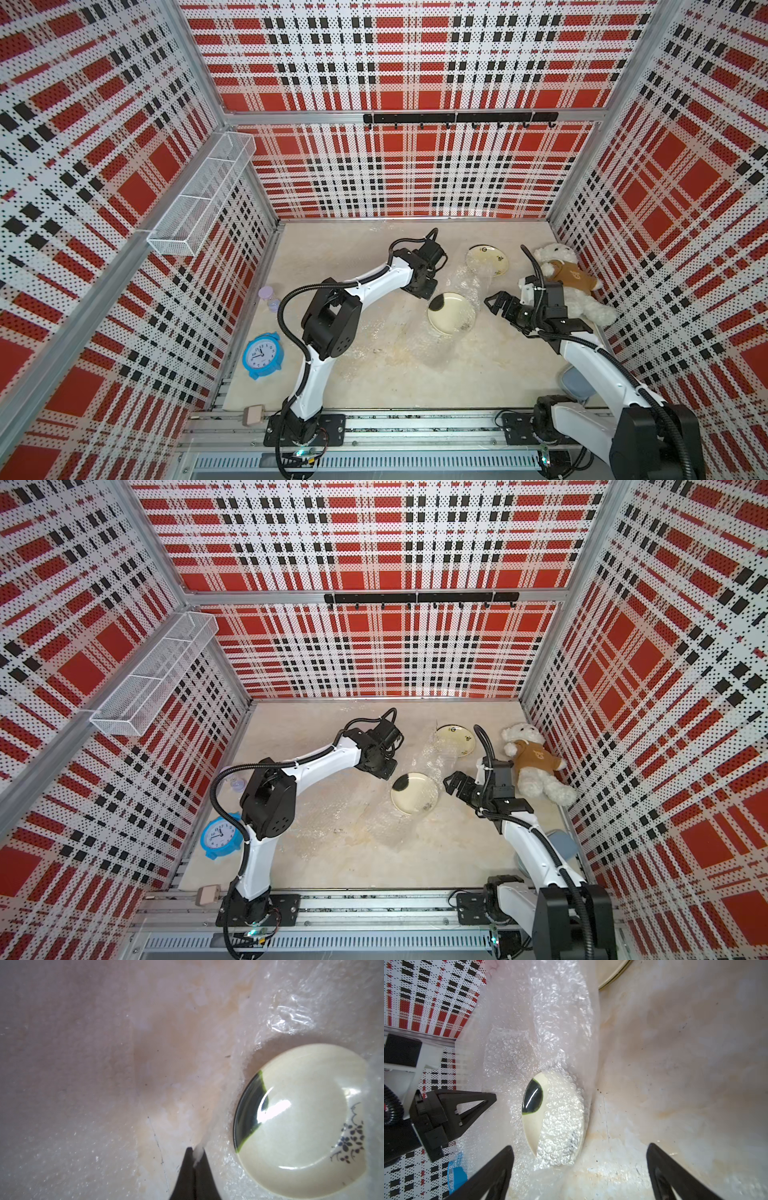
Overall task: Unpack dinner plates from bubble wrap
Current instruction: Unwrap the bubble wrap at the center of the board.
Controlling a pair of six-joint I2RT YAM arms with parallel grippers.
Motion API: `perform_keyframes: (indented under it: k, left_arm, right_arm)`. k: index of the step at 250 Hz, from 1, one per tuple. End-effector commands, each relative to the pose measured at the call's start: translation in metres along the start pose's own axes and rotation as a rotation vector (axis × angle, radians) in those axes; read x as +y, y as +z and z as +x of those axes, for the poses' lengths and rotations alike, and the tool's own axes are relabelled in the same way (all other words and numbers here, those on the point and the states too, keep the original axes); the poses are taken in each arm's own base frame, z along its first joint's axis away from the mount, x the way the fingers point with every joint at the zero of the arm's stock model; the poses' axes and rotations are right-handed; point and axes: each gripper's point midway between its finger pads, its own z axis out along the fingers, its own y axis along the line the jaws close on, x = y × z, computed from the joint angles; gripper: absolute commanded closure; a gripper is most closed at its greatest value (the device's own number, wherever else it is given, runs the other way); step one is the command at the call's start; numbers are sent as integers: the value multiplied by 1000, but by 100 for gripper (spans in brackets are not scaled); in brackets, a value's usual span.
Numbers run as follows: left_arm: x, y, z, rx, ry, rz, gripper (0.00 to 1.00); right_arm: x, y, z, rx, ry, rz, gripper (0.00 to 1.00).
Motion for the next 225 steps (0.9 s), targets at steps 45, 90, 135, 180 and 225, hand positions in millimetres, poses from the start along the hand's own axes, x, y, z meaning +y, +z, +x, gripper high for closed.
perform_keyframes:
  k: [45,90,135,180,225]
  left_arm:
    - [28,-19,3,-29,-60,-16,100]
    - [43,-26,6,-42,-89,-25,100]
    - [44,-28,9,-50,-104,-13,87]
    - [48,-32,11,-61,-118,-12,72]
    - [61,-39,11,-85,-157,-12,56]
  right_arm:
    - [20,2,-10,21,-101,76,0]
    - [33,14,-10,66,-141,152,0]
    - [56,36,-1,111,-199,155,0]
    - [76,56,7,147,-248,157,0]
    - [93,75,12,171,-290,185,0]
